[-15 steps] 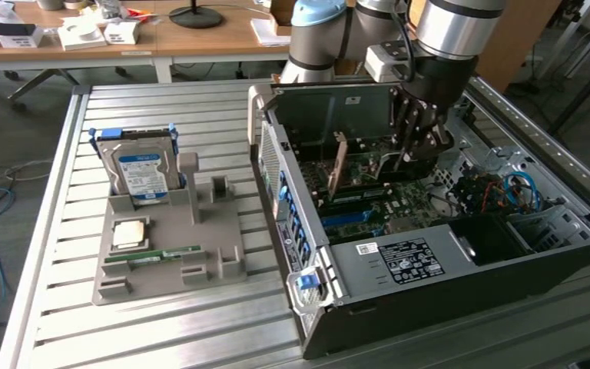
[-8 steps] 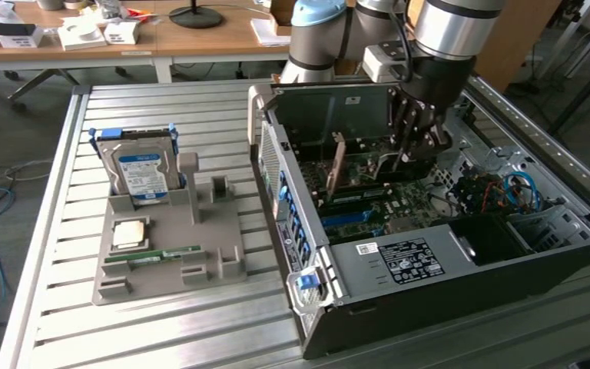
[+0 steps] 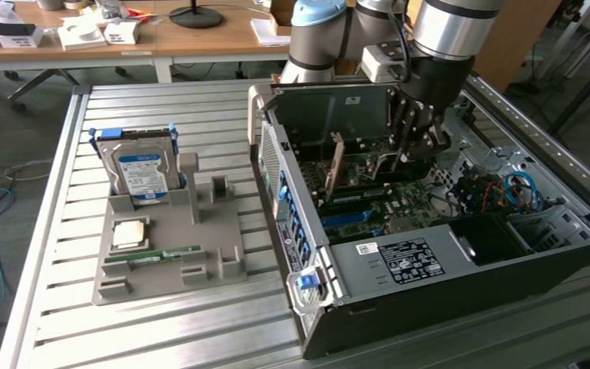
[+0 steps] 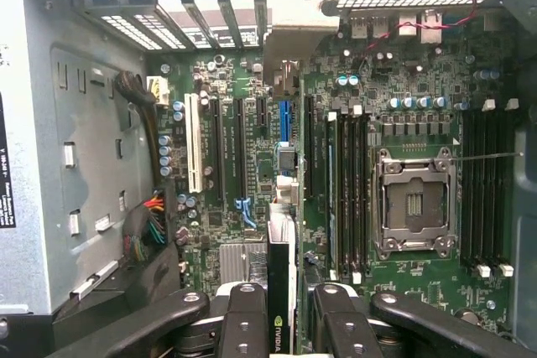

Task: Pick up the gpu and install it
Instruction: 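Insert the gpu into the slot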

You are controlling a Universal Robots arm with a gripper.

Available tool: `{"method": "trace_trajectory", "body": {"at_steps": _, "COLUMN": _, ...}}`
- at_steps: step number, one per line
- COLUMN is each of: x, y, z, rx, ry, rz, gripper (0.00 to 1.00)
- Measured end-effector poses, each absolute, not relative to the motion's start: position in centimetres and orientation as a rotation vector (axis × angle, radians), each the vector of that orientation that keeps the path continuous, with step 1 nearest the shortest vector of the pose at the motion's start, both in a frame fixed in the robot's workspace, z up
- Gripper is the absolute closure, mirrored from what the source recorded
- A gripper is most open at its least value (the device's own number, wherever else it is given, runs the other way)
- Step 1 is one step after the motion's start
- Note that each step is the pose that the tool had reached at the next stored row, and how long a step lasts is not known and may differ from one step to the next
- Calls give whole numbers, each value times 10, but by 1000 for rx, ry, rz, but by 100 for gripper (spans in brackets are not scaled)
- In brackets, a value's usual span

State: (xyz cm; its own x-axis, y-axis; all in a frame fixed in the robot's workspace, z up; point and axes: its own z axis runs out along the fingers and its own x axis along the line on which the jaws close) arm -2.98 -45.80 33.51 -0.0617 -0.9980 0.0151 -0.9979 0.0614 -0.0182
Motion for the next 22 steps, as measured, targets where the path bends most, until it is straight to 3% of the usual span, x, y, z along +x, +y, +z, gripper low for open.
{"method": "trace_trajectory", "body": {"at_steps": 22, "x": -30, "y": -458, "z": 316, "rx": -2151, "ry": 2288, "rz": -37, "gripper": 74}}
